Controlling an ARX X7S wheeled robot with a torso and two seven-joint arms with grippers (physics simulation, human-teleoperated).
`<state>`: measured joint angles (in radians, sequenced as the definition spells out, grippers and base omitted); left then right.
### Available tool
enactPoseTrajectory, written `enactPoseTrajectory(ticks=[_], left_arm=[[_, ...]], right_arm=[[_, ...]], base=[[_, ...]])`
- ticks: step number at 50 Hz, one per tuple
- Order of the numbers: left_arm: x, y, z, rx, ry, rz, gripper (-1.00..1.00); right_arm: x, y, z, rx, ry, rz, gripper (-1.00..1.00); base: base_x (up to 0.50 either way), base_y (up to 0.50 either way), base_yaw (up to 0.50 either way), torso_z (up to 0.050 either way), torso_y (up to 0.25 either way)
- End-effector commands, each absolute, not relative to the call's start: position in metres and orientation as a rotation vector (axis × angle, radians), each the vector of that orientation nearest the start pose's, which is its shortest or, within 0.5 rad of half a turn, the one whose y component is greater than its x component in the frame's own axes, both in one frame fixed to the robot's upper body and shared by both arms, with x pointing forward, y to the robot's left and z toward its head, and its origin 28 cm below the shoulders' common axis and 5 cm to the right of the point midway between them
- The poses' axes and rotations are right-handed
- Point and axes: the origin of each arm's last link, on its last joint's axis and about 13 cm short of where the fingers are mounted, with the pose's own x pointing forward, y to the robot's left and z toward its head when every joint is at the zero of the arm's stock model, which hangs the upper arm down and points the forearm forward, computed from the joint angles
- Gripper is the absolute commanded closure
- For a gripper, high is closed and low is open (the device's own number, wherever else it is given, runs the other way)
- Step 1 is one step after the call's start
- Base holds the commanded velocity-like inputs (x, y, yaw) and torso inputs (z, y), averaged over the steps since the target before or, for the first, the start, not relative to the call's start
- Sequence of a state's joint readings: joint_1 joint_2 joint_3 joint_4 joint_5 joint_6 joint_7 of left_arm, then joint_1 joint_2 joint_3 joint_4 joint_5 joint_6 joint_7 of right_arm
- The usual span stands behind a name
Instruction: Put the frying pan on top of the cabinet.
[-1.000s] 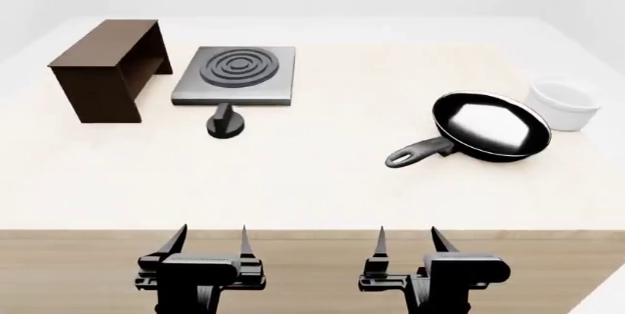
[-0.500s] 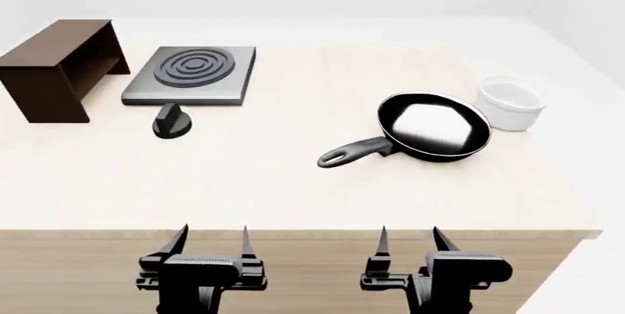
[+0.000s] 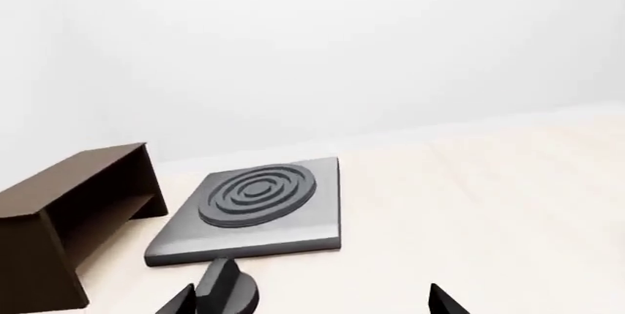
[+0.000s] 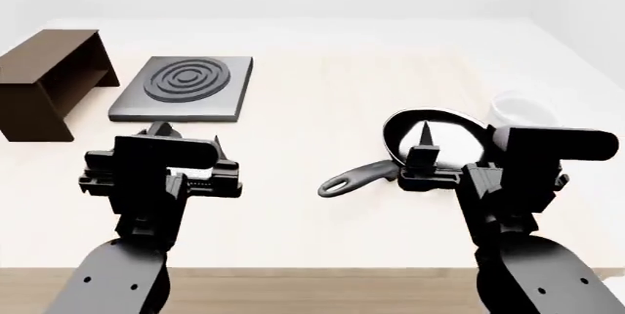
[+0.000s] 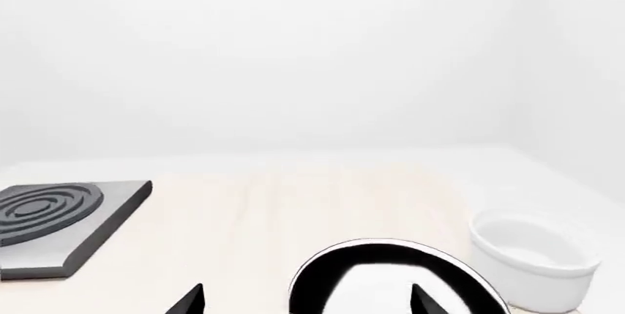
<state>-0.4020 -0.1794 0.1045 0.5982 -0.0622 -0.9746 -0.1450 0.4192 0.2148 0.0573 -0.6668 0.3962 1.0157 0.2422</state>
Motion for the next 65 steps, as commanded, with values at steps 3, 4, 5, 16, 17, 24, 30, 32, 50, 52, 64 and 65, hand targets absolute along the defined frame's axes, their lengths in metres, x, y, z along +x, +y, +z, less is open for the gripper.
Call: enactPoseTrajectory(ticks=[3, 4, 5, 16, 17, 24, 30, 32, 50, 52, 64, 65], left_arm=[[0.248, 0.225, 0.177, 0.174, -0.008, 0.089, -1.0], [0.248, 0.225, 0.177, 0.178, -0.01, 0.093, -1.0], [0.249, 0.225, 0.176, 0.18, -0.01, 0.095, -1.0], [0.25, 0.225, 0.175, 0.181, -0.009, 0.091, -1.0], [0.249, 0.225, 0.176, 0.182, -0.013, 0.093, -1.0], [0.249, 0.227, 0.175, 0.188, -0.018, 0.096, -1.0], [0.248, 0.228, 0.173, 0.18, -0.012, 0.087, -1.0], [0.248, 0.228, 0.173, 0.181, -0.012, 0.087, -1.0], [0.248, 0.227, 0.176, 0.188, -0.011, 0.082, -1.0], [0.248, 0.227, 0.175, 0.188, -0.01, 0.082, -1.0], [0.248, 0.227, 0.17, 0.184, -0.002, 0.079, -1.0], [0.248, 0.227, 0.17, 0.179, 0.0, 0.079, -1.0]], right_arm=[[0.232, -0.124, 0.2, 0.009, -0.088, -0.019, -1.0], [0.232, -0.124, 0.199, 0.011, -0.085, -0.017, -1.0], [0.232, -0.124, 0.199, 0.01, -0.082, -0.015, -1.0], [0.231, -0.124, 0.197, 0.006, -0.072, -0.004, -1.0], [0.231, -0.124, 0.197, 0.007, -0.072, 0.001, -1.0], [0.232, -0.124, 0.195, 0.014, -0.075, 0.001, -1.0], [0.233, -0.123, 0.191, 0.042, -0.071, 0.034, -1.0], [0.233, -0.123, 0.192, 0.043, -0.072, 0.034, -1.0], [0.234, -0.124, 0.188, 0.04, -0.088, 0.037, -1.0], [0.235, -0.125, 0.189, 0.043, -0.084, 0.035, -1.0], [0.233, -0.124, 0.185, 0.035, -0.072, 0.046, -1.0], [0.233, -0.125, 0.184, 0.029, -0.075, 0.041, -1.0]], base=[[0.5, 0.0, 0.0, 0.0, 0.0], [0.5, 0.0, 0.0, 0.0, 0.0], [0.5, 0.0, 0.0, 0.0, 0.0], [0.5, 0.0, 0.0, 0.0, 0.0], [0.5, 0.0, 0.0, 0.0, 0.0], [0.5, 0.0, 0.0, 0.0, 0.0], [0.42, 0.0, 0.0, 0.0, 0.003], [0.5, 0.0, 0.0, 0.0, 0.0], [0.24, 0.0, 0.0, 0.0, 0.001], [0.0, 0.0, 0.0, 0.0, 0.0], [0.42, 0.0, 0.0, 0.0, 0.0], [0.0, 0.0, 0.0, 0.0, 0.0]])
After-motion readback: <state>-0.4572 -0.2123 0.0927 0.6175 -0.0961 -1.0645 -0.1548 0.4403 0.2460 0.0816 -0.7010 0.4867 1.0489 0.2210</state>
